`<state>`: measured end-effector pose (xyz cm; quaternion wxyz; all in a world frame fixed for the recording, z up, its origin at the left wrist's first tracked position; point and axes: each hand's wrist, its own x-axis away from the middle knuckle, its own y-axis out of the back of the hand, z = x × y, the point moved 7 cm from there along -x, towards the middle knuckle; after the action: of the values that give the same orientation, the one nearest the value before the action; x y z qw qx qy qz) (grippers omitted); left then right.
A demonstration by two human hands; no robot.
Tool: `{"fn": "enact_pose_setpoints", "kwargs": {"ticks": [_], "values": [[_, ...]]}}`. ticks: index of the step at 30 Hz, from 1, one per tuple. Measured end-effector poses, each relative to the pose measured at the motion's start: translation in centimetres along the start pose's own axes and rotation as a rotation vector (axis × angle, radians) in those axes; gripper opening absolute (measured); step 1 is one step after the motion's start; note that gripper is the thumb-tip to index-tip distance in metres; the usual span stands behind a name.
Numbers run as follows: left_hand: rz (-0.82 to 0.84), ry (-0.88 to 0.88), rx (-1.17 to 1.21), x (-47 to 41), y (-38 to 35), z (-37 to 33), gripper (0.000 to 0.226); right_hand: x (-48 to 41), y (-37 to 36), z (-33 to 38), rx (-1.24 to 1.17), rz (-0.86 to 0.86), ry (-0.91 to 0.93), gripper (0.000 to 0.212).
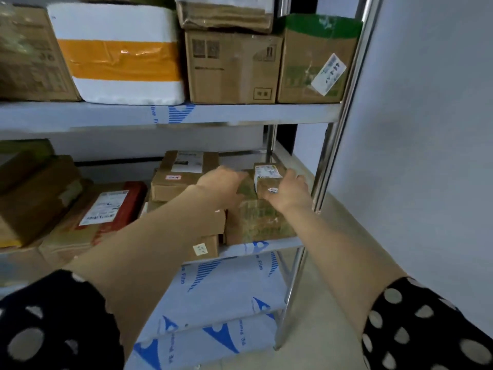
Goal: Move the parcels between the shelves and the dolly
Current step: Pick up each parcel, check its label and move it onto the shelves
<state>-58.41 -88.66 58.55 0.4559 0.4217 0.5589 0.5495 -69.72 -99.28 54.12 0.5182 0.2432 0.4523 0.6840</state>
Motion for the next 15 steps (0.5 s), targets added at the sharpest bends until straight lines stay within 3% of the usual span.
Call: {"fn": "enact_pose_setpoints", "kwargs": {"ticks": [3,7,10,15], "values": [[0.013,0.060,0.022,-1.3,-0.3,-0.8,0.050,-2.3,-0.7,-0.4,0.030,0.029,0.004,0.095],[0.019,0.126,0.042,-1.6,-0.6,-1.0,0.046,-3.7,-1.6,-0.5,0.000,0.011,0.046,0.084],[0.009,0.170,0.061,-1.1,-0.6,-1.0,0.042,-3.8,-1.9,-0.9,0.015,0.036,0.063,0.087],[-0.016,0.202,0.054,0.9,0.5,-1.2,0.044,-3.3,-2.7,0.5,0.238,0.104,0.272,0.081]]}}
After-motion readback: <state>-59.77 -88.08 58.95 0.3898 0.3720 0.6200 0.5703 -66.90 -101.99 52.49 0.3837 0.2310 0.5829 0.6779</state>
